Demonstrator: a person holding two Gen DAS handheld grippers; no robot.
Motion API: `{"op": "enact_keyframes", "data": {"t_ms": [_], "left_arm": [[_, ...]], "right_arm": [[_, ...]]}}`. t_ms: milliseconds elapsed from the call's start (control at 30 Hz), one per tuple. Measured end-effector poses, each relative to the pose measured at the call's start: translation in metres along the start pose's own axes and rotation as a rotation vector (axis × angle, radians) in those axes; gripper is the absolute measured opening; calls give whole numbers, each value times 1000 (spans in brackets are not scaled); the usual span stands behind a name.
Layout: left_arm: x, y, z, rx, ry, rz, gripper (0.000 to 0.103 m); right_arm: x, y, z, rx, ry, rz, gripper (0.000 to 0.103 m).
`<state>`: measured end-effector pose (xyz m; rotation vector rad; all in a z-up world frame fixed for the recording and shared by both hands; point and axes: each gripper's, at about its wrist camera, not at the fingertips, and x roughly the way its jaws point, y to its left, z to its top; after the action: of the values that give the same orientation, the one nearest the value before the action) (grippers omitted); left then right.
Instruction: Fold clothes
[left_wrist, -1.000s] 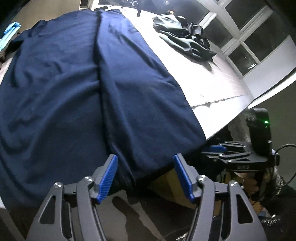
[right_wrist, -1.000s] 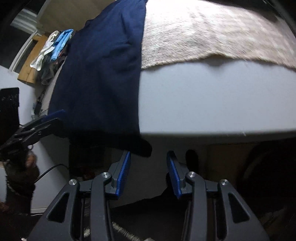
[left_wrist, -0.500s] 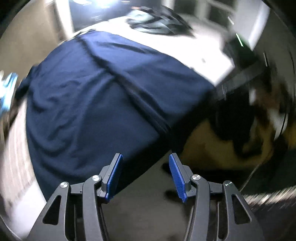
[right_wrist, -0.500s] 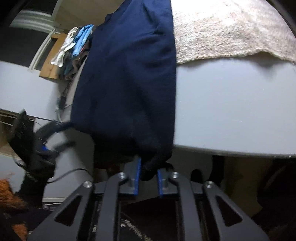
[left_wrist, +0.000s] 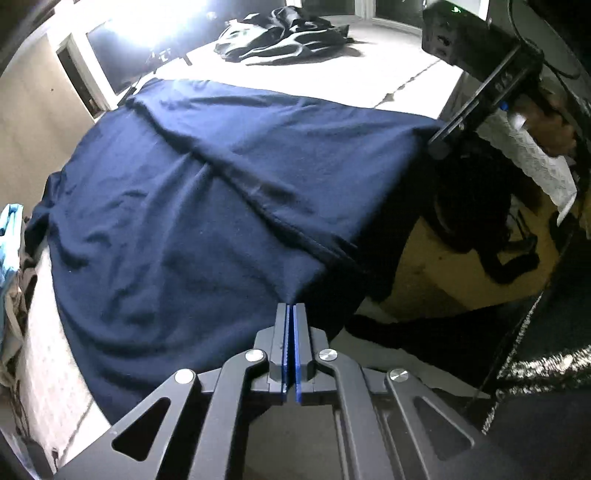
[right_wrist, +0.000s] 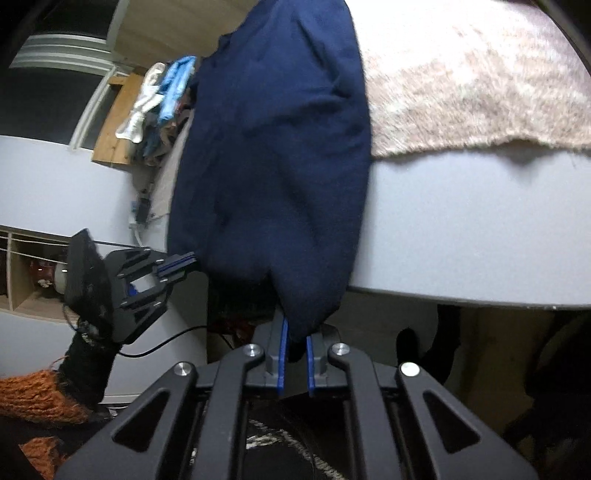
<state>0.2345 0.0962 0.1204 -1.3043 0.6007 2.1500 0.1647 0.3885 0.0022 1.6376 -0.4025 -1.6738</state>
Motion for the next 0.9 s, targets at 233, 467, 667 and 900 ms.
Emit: {"op": "enact_keyframes", "data": {"t_ms": [233,467,667,900], "left_arm": [[-10,2,-2,-33,6,-62,1],[-21,14,-29,-138,71,-37,35],[-64,76,-94,-543,6,112,41],[-39,104,-139,-788,8,171,35]], "right_arm": [[-15,5,-12,-34,-15,-39,6],[9,-5,-14,-69,100,-258,10],[-44,21,-3,-63,16,-242,10],[-55,81,38,-190,-119,-288,19]]}}
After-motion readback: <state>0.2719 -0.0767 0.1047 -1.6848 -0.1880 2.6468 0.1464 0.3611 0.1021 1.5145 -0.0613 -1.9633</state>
